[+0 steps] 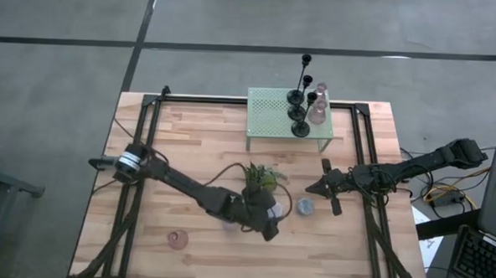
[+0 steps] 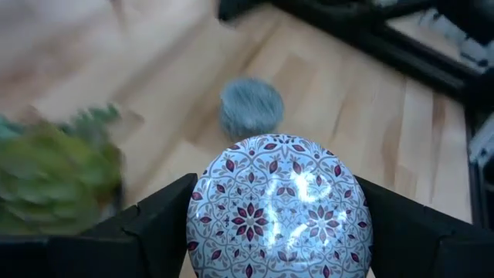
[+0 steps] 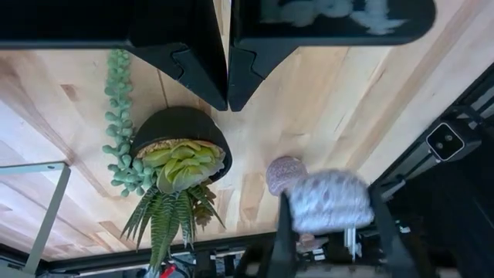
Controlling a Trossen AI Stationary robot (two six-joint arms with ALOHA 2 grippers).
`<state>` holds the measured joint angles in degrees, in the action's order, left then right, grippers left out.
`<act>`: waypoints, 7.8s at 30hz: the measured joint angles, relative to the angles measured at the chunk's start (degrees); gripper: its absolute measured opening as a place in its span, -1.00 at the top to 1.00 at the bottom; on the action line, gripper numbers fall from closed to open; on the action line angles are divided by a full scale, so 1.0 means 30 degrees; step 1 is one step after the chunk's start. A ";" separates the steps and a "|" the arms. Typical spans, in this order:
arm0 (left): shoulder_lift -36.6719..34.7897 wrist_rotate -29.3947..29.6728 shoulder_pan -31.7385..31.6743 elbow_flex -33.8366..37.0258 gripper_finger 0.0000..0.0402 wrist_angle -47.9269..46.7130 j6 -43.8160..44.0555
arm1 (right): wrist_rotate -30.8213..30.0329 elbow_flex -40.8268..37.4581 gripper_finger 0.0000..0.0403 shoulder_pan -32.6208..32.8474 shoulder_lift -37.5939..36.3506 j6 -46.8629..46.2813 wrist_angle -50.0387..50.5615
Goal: Pick & Place candle stick holders
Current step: Put the middle white scented candle on the shelf
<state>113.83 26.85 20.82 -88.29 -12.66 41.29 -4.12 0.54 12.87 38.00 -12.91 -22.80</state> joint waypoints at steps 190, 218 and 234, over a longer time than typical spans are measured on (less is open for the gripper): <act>-0.3923 -0.1719 -1.3541 -0.2390 -0.54 -0.4957 -0.3421 | 0.0007 -0.0007 0.96 0.0000 0.0007 0.0000 0.0004; -0.3729 -0.2175 -1.4538 -0.2565 -0.54 -0.3460 -0.4906 | 0.0007 -0.0001 0.96 0.0006 0.0007 -0.0007 -0.0002; 0.0486 -0.4142 -1.5850 -0.6675 -0.54 -0.2383 -0.5814 | 0.0022 0.0000 0.96 -0.0001 0.0036 0.0000 0.0030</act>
<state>115.29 14.42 -26.73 -108.32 -19.81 23.85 -4.05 0.54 12.86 38.11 -12.91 -22.71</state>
